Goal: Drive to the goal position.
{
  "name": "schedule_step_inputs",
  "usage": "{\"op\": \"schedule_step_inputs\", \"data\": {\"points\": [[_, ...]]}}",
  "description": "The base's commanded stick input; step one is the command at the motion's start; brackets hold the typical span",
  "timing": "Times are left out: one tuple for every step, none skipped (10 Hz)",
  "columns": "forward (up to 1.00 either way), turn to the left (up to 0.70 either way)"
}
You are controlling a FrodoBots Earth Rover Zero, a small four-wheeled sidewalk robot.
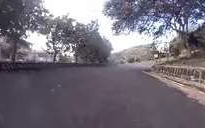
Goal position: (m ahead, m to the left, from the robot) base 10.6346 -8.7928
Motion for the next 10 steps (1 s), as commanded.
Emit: {"op": "schedule_step_inputs", "data": {"points": [[0.7, 0.0], [0.7, 0.0], [0.7, 0.0], [0.7, 0.0], [0.7, 0.0], [0.7, 0.0], [0.7, 0.0], [0.7, 0.0], [0.7, 0.0], [0.7, 0.0]]}}
